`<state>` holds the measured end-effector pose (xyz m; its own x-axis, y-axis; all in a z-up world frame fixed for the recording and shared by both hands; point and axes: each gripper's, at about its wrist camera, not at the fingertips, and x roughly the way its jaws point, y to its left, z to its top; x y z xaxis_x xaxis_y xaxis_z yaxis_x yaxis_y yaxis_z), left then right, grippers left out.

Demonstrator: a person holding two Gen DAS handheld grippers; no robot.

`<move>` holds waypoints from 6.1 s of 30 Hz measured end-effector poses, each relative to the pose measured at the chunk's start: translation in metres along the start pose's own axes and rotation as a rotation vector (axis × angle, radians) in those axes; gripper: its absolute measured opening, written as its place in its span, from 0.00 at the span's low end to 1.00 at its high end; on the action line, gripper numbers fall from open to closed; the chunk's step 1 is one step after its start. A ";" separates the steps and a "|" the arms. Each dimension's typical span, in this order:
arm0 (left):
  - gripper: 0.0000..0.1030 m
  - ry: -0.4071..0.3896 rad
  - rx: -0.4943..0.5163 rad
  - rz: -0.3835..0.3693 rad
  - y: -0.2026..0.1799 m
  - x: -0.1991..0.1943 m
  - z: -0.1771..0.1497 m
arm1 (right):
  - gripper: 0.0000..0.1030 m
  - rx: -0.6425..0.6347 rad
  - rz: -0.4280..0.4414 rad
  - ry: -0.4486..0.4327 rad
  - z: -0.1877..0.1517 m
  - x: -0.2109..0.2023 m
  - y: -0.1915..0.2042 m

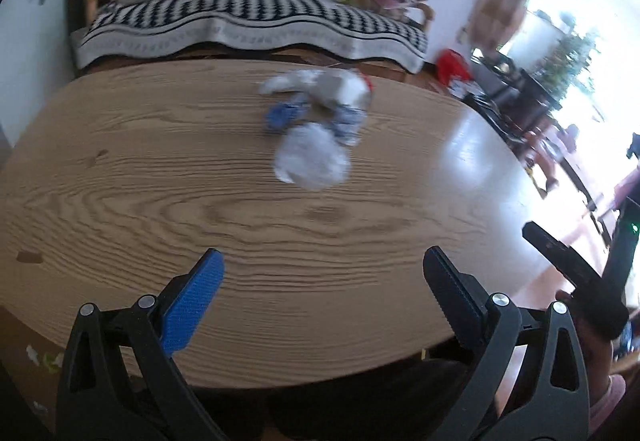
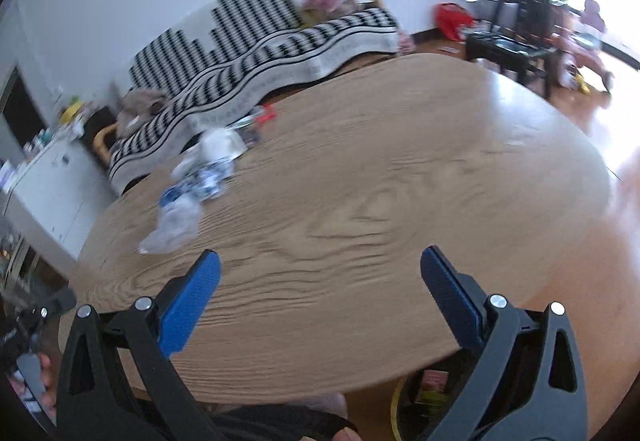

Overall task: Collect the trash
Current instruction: 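Return both grippers to the remaining trash on the table, then grasp the plastic wrap with the left gripper while the right grasps crumpled paper, then lift the clear wrap with the left gripper while the right lifts the blue-white paper, then carry both items over the black bin and open both grippers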

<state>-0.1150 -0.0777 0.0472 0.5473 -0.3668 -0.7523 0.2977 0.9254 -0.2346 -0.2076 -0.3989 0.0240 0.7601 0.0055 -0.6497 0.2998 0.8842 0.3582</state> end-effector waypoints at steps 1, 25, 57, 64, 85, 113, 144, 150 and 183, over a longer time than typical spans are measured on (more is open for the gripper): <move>0.94 0.003 -0.011 0.003 0.009 0.000 0.001 | 0.94 0.000 0.005 0.008 0.001 0.004 0.005; 0.94 0.053 -0.040 0.019 0.028 0.041 0.011 | 0.94 0.036 -0.065 0.017 0.004 0.007 -0.015; 0.94 0.122 0.054 -0.101 0.014 0.160 0.082 | 0.94 -0.091 -0.001 0.064 0.105 0.170 0.115; 0.88 0.118 0.111 -0.116 0.017 0.189 0.086 | 0.94 -0.213 -0.015 0.137 0.095 0.225 0.148; 0.04 0.092 0.113 -0.102 0.027 0.178 0.089 | 0.26 -0.099 -0.058 0.072 0.084 0.203 0.079; 0.03 0.051 0.067 -0.140 0.046 0.149 0.093 | 0.26 -0.131 -0.067 0.066 0.074 0.197 0.091; 0.03 0.069 0.090 -0.142 0.041 0.151 0.092 | 0.26 -0.135 -0.079 0.067 0.072 0.199 0.093; 0.03 0.070 0.091 -0.135 0.040 0.149 0.093 | 0.26 -0.142 -0.073 0.058 0.073 0.194 0.098; 0.03 0.288 0.433 -0.448 -0.253 0.061 -0.114 | 0.26 0.103 -0.238 0.043 -0.061 -0.133 -0.166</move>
<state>-0.2461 -0.3235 -0.0095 0.0862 -0.6101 -0.7876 0.7656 0.5465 -0.3395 -0.3934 -0.5180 0.0105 0.6364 -0.1751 -0.7512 0.5262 0.8107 0.2567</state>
